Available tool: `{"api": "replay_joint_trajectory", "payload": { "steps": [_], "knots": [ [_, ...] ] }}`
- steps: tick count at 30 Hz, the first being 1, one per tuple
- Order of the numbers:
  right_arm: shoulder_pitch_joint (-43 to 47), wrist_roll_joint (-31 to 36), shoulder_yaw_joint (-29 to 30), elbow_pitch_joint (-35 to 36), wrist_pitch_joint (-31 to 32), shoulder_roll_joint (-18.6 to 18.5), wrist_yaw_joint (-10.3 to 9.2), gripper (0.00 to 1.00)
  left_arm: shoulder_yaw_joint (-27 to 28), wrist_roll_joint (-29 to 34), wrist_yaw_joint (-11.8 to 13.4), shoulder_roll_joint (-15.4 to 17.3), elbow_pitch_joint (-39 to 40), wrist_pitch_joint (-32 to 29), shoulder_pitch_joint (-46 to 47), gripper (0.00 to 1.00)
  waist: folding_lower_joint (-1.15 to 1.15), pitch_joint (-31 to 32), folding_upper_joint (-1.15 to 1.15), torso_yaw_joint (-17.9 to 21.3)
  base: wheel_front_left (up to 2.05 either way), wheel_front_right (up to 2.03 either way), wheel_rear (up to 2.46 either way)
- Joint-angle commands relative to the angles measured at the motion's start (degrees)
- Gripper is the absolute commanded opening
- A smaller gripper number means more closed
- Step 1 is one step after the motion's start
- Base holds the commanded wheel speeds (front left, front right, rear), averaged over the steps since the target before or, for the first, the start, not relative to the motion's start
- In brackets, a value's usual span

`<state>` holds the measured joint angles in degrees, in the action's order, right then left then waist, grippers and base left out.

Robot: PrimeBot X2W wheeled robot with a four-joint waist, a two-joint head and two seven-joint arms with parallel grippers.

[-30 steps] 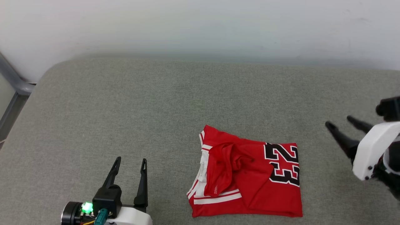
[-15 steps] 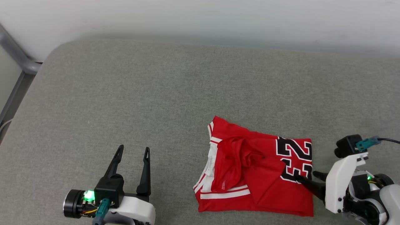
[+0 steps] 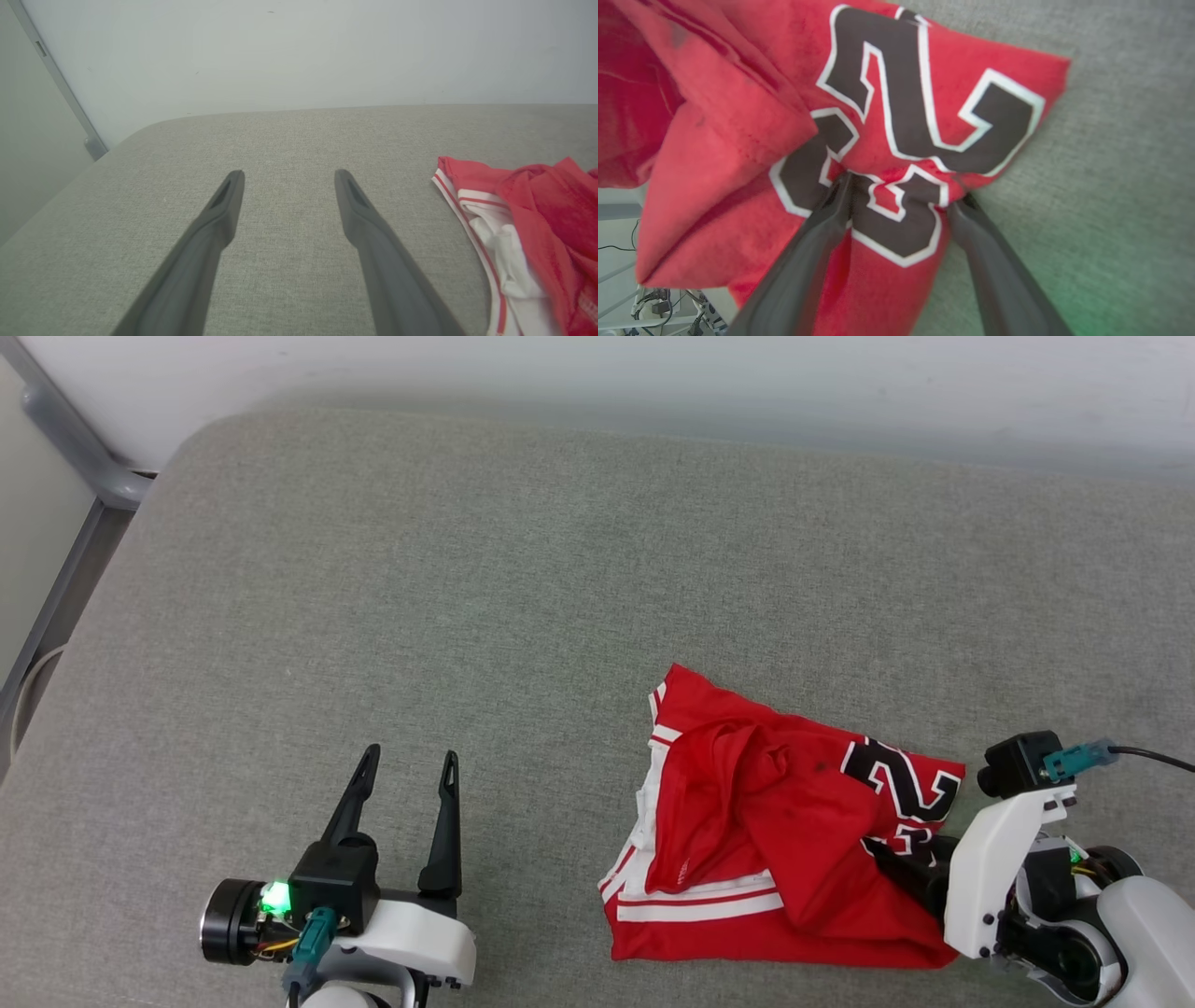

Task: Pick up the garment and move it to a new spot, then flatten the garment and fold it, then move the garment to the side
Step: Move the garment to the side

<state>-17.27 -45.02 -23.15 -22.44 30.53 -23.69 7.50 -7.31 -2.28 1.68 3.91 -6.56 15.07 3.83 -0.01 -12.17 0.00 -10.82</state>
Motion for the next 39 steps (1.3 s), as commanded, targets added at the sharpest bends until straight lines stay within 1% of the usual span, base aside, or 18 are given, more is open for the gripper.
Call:
{"api": "replay_joint_trajectory", "payload": {
  "steps": [1,2,3,10,14,19,25,31,36,39],
  "knots": [
    [2.49,-0.79,-3.54,-2.46,0.63,2.35,-0.02,0.74,0.06,-0.08,0.25,-0.1,-0.02,0.12,0.41,1.0,0.01,0.04,0.0,-0.02,0.0,0.0,0.0],
    [2.22,-1.03,-4.07,-2.29,0.08,2.11,-0.02,0.31,0.07,-0.11,0.28,-0.11,-0.07,0.12,0.36,1.0,0.01,0.12,0.0,-0.02,0.0,0.0,0.0],
    [1.96,-1.32,-4.45,-2.05,-0.54,1.86,0.0,0.0,0.14,-0.14,0.33,-0.13,-0.13,0.12,0.26,1.0,0.01,0.25,0.0,0.02,0.0,0.0,0.0],
    [-1.37,-1.37,-5.27,0.31,-6.32,-1.63,-0.05,0.0,0.52,-0.04,0.52,-0.25,-0.21,0.12,-0.78,1.0,0.01,2.02,0.0,0.98,0.0,0.0,0.0],
    [-3.88,0.86,-6.02,2.41,-9.78,-4.31,-0.05,0.0,0.91,0.13,0.73,-0.22,0.1,0.12,-1.5,1.0,0.01,3.24,0.0,2.62,0.0,0.0,0.0],
    [-6.45,5.3,-7.72,5.93,-12.3,-8.18,-0.05,0.0,1.35,0.09,0.74,-0.14,0.59,0.12,-2.58,1.0,0.01,4.23,0.0,5.93,0.0,0.0,0.0],
    [-9.02,8.85,-8.12,11.05,-11.94,-12.68,-0.05,0.0,1.81,0.17,0.55,0.01,1.28,0.12,-2.73,1.0,0.01,4.24,0.0,10.88,0.0,0.0,0.0],
    [-10.38,9.75,-7.26,14.99,-10.59,-16.13,-0.05,0.0,2.48,0.49,0.58,0.37,2.12,0.12,-1.63,1.0,0.01,2.6,0.0,15.59,0.0,0.0,0.0],
    [-11.5,9.28,-5.5,16.09,-9.43,-17.78,-0.05,0.0,2.95,0.95,0.91,0.64,3.26,0.12,-0.86,1.0,0.01,0.11,0.0,18.67,0.0,0.0,0.0],
    [-12.43,8.79,-3.88,14.85,-9.07,-19.7,-0.06,0.0,2.96,1.14,0.63,1.0,3.9,0.12,0.12,1.0,0.01,-1.82,0.0,19.44,0.0,0.0,0.0]
  ]
}}
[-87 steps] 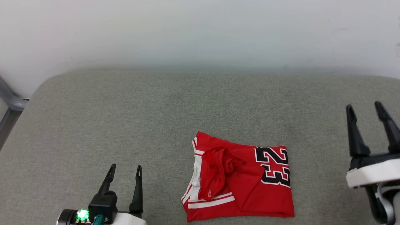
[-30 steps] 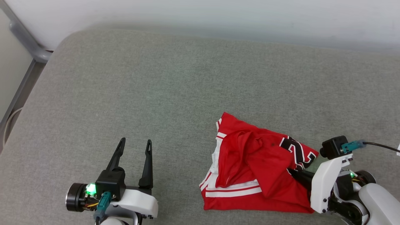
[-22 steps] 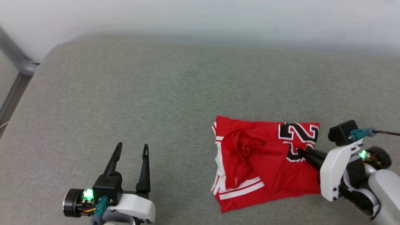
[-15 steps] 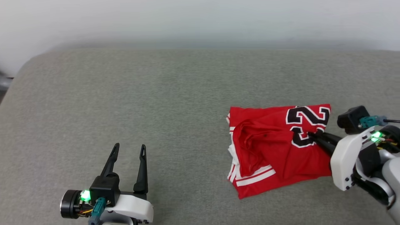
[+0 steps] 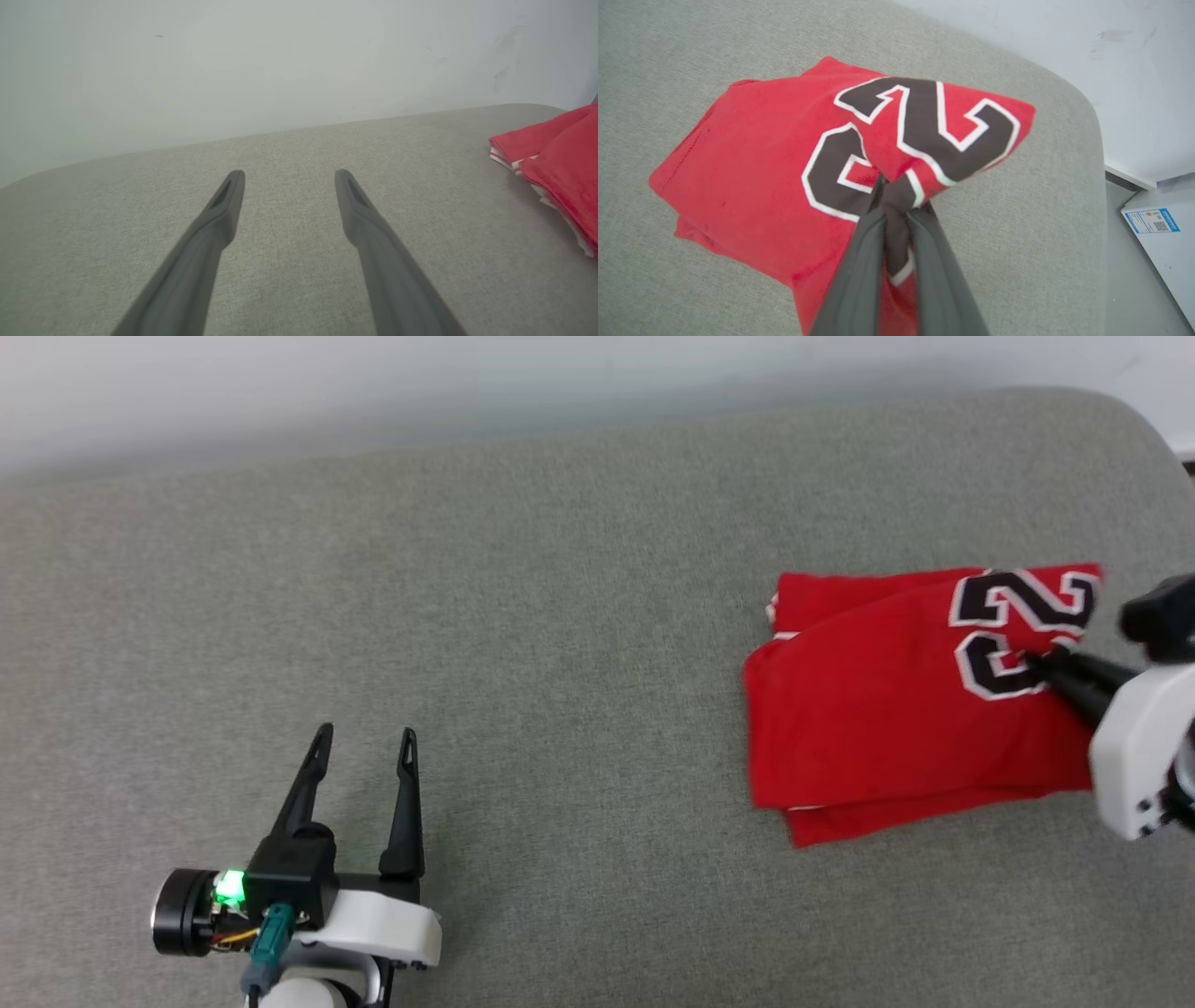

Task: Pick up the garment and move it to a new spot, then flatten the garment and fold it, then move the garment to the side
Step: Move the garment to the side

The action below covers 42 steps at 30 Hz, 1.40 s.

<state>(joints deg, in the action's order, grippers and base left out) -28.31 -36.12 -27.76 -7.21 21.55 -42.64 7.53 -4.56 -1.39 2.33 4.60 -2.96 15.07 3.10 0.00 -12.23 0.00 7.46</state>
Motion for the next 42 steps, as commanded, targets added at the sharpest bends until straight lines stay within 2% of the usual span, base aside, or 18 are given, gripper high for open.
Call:
{"api": "replay_joint_trajectory", "payload": {
  "steps": [1,7,17,24,30,31,32,33,34,42],
  "knots": [
    [-1.93,-0.07,1.4,-1.07,0.13,-1.56,-0.09,0.0,0.23,0.29,-0.09,0.45,0.59,0.12,1.23,1.0,0.0,-2.63,0.0,1.36,0.0,0.0,0.0],
    [-5.1,1.31,4.68,-6.56,1.46,-6.33,-0.08,0.0,0.37,0.72,-0.69,1.45,2.24,0.12,3.84,1.0,0.0,-7.85,0.0,1.21,0.0,0.0,0.0],
    [-8.78,4.74,9.45,-19.02,1.04,-11.49,-0.09,0.0,-0.12,1.18,-1.04,2.27,4.17,0.12,7.66,1.0,0.0,-14.2,0.0,0.02,0.0,0.0,0.0],
    [-12.24,6.97,12.45,-26.48,-0.88,-12.94,-0.09,0.0,-0.53,1.44,-1.17,3.09,5.25,0.12,9.23,1.0,0.0,-16.78,0.0,-0.8,0.0,0.0,0.0],
    [-14.85,9.59,13.74,-30.04,-2.56,-10.64,-0.1,0.0,-0.85,1.57,-0.69,3.24,5.41,0.12,9.33,1.0,0.0,-17.01,0.0,-0.92,0.0,0.0,0.0],
    [-15.33,10.1,14.09,-30.57,-3.18,-10.15,-0.1,0.09,-0.9,1.54,-0.55,3.21,5.27,0.12,9.18,1.0,0.0,-16.73,0.0,-0.91,0.0,0.0,0.0],
    [-15.67,10.92,14.46,-31.26,-3.73,-9.61,-0.1,0.42,-0.92,1.49,-0.4,3.19,5.09,0.12,8.95,1.0,0.0,-16.34,0.0,-0.89,0.0,0.0,0.0],
    [-15.66,11.66,14.66,-31.87,-4.08,-8.84,-0.09,0.82,-0.95,1.41,-0.32,3.14,4.89,0.12,8.68,1.0,0.0,-15.86,0.0,-0.88,0.0,0.0,0.0],
    [-15.61,12.17,14.83,-32.58,-4.12,-7.98,-0.09,1.0,-0.96,1.31,-0.2,3.08,4.69,0.12,8.34,1.0,0.0,-15.29,0.0,-0.82,0.0,0.0,0.0],
    [-14.56,15.78,16.12,-34.34,-6.59,-4.8,-0.09,1.0,-1.09,0.71,0.71,2.62,3.85,0.12,6.0,1.0,0.0,-9.89,0.0,-0.56,0.0,0.0,0.0]
  ]
}}
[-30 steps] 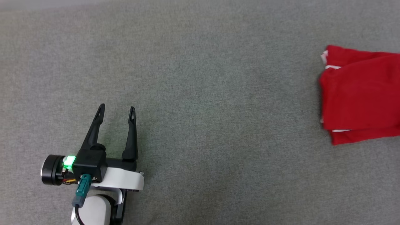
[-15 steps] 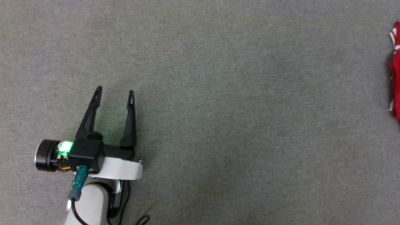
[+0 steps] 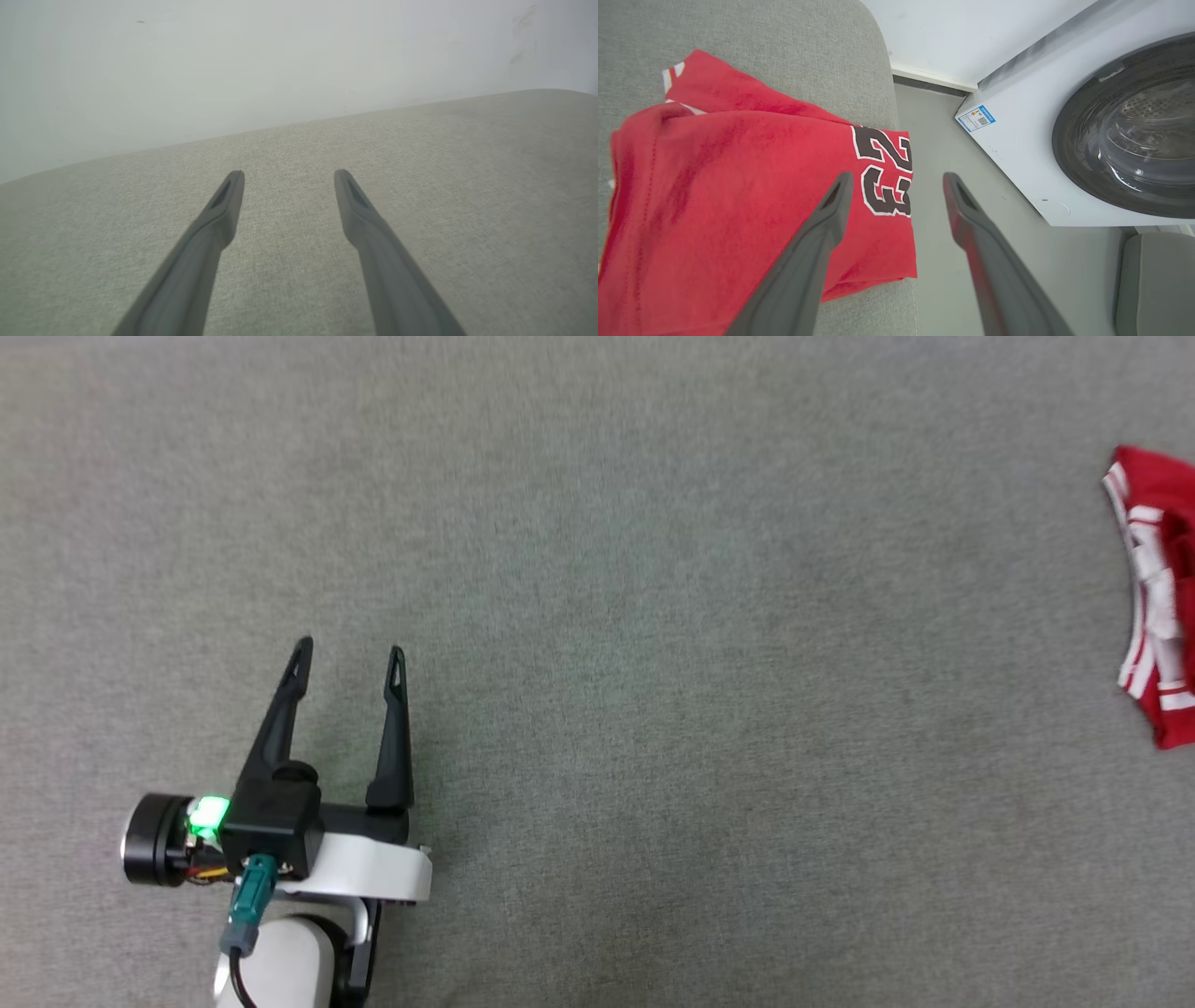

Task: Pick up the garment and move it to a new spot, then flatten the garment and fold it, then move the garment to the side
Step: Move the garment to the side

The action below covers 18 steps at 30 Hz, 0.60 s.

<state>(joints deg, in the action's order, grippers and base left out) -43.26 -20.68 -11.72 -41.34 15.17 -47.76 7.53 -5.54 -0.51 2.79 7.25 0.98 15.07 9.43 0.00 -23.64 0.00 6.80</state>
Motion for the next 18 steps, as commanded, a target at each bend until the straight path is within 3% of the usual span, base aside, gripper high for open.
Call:
{"api": "replay_joint_trajectory", "payload": {
  "steps": [1,8,18],
  "knots": [
    [0.79,0.82,0.36,-0.02,-1.05,0.55,-0.09,1.0,-0.16,-0.16,0.36,-0.06,-0.17,0.12,-0.8,1.0,0.0,2.4,0.0,0.04,0.0,0.0,0.0],
    [3.75,2.41,5.78,3.43,-11.22,2.97,-0.09,1.0,-0.29,-0.96,0.79,-0.64,-0.88,0.12,-3.75,1.0,0.0,7.37,0.0,-1.04,0.0,0.0,0.0],
    [10.15,7.86,16.11,15.74,-24.72,13.4,-0.08,1.0,0.29,-2.19,0.89,-1.02,-2.32,0.12,-7.22,1.0,0.0,13.07,0.0,-3.73,0.0,0.0,0.0]
  ]
}}
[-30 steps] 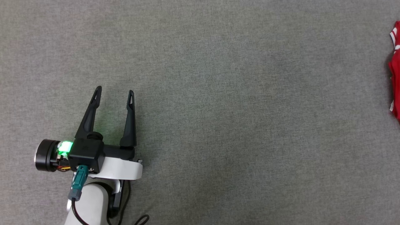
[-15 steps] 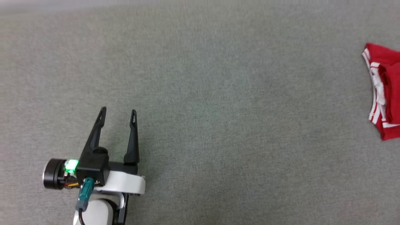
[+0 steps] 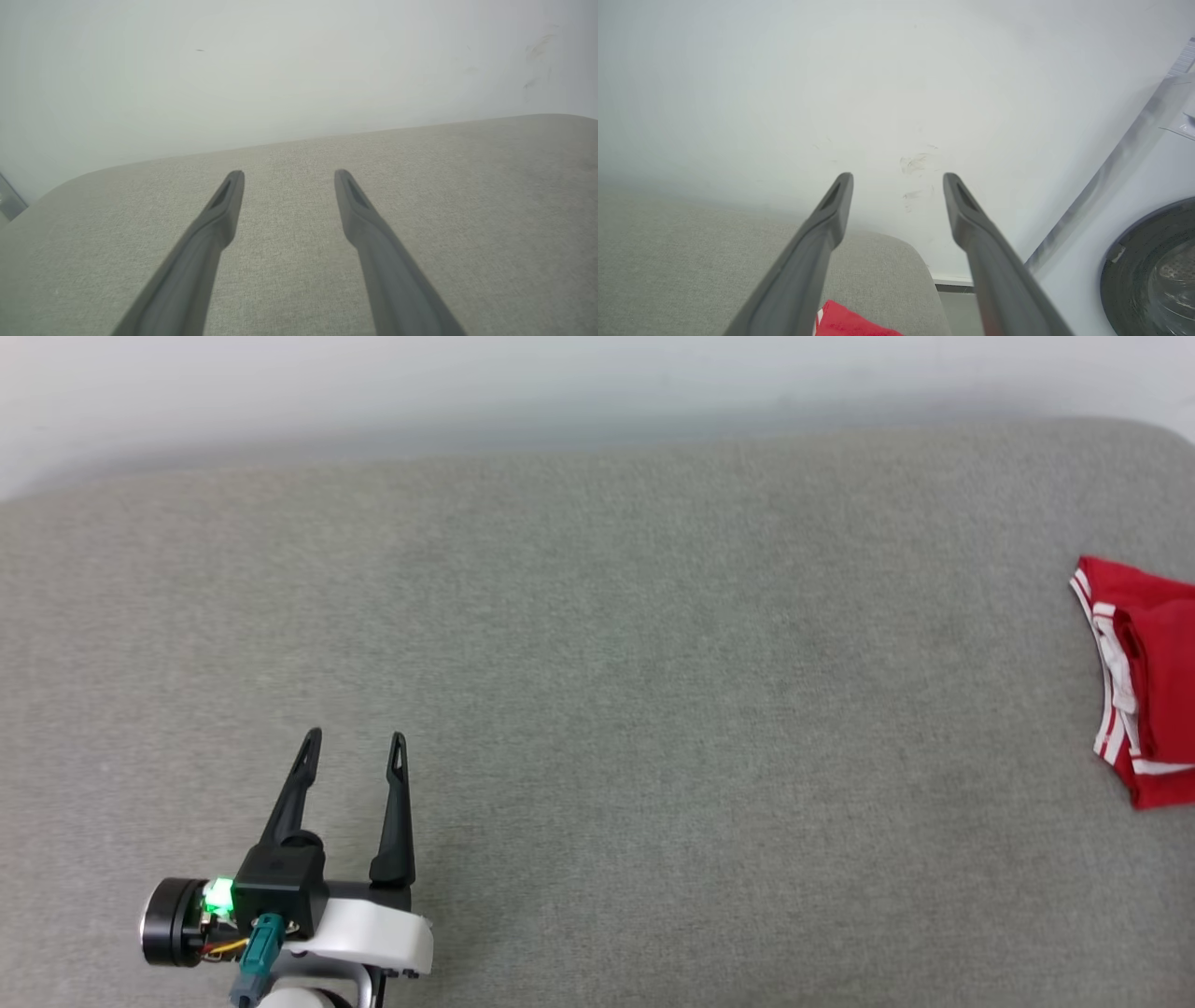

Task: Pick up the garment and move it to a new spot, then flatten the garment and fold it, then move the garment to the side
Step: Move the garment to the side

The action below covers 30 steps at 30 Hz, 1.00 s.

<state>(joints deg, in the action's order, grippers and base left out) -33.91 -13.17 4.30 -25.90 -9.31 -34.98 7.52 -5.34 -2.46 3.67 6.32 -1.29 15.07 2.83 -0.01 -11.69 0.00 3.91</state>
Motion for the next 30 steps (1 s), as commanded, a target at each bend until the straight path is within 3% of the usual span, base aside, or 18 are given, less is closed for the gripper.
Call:
{"api": "replay_joint_trajectory", "payload": {
  "steps": [1,6,7,13,18,30],
  "knots": [
    [1.71,0.78,0.83,2.13,-0.89,1.95,-0.07,1.0,0.15,-0.27,-0.09,-0.08,-0.15,0.12,-0.86,1.0,0.01,1.63,0.0,-1.14,0.0,0.0,0.0],
    [7.06,3.21,2.18,11.62,-2.4,10.04,-0.08,1.0,0.3,-0.67,-0.3,-0.24,-0.81,0.12,-2.01,1.0,0.01,3.94,0.0,-2.73,0.0,0.0,0.0],
    [10.3,4.05,1.8,16.11,-3.02,14.38,-0.07,1.0,0.48,-0.89,-0.52,-0.26,-1.29,0.12,-2.56,1.0,0.01,4.95,0.0,-3.49,0.0,0.0,0.0],
    [16.84,6.73,-0.44,20.49,-3.74,21.7,-0.07,1.0,0.37,-1.28,-0.95,-0.49,-2.26,0.12,-3.04,1.0,0.01,6.55,0.0,-5.05,0.0,0.0,0.0],
    [21.98,8.15,-0.29,21.15,-4.34,25.94,-0.07,1.0,0.37,-1.26,-1.08,-0.64,-3.1,0.12,-3.34,1.0,0.01,7.66,0.0,-6.12,0.0,0.0,0.0],
    [33.76,7.21,0.34,21.17,-5.52,30.98,-0.06,1.0,0.78,-2.01,-1.58,-1.07,-4.01,0.12,-5.02,1.0,0.01,10.55,0.0,-7.38,0.0,0.0,0.0]
  ]
}}
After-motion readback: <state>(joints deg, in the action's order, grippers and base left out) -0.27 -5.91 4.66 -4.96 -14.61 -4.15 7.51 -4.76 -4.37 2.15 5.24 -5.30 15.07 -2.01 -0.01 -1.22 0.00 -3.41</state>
